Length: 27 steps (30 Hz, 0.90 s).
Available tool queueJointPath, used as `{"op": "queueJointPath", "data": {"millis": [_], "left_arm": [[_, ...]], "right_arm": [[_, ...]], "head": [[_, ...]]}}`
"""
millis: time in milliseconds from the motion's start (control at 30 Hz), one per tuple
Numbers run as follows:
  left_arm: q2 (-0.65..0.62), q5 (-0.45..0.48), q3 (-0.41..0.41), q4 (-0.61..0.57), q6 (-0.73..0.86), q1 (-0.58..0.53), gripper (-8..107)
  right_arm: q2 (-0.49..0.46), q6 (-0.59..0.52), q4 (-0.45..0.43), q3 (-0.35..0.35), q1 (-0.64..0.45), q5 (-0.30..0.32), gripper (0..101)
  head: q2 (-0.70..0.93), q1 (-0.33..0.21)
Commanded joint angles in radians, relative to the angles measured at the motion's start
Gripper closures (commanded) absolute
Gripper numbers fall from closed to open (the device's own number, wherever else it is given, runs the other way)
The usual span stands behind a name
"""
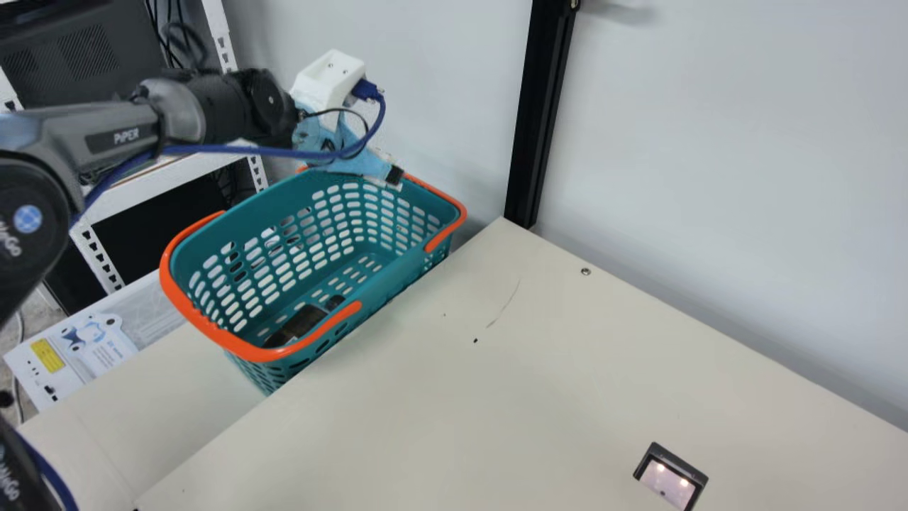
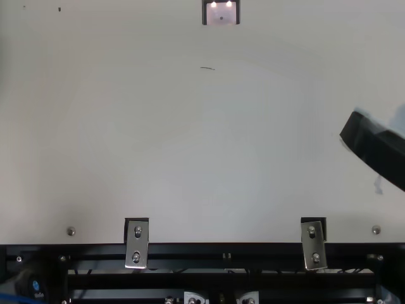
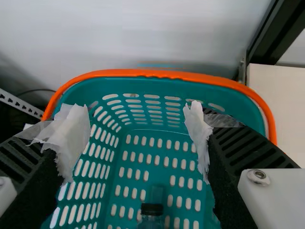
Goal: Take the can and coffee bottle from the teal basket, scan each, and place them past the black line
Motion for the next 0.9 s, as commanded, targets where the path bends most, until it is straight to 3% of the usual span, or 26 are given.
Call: {"op": "queueJointPath", "data": {"millis": [0,167,433,633,867], "left_arm": [[0.0,0.0,0.0,0.0,0.0,0.0,9],[0.012,0.124,-0.122,0.197,-0.228,-0.029,9],[0.038,0.158,-0.13,0.304,-0.336,-0.028,9],[0.102,0.222,-0.135,0.386,-0.386,-0.028,9],[0.195,0.333,-0.154,0.403,-0.381,-0.019,9]], "right_arm": [[0.0,0.0,0.0,0.0,0.0,0.0,0],[0.0,0.0,0.0,0.0,0.0,0.0,0],[0.0,0.0,0.001,0.0,0.0,0.0,0],[0.0,0.0,0.001,0.0,0.0,0.0,0],[0.0,0.0,0.001,0.0,0.0,0.0,0]], "head": [[0.012,-0.026],[0.012,-0.026],[0.012,-0.026],[0.012,-0.026],[0.012,-0.026]]}}
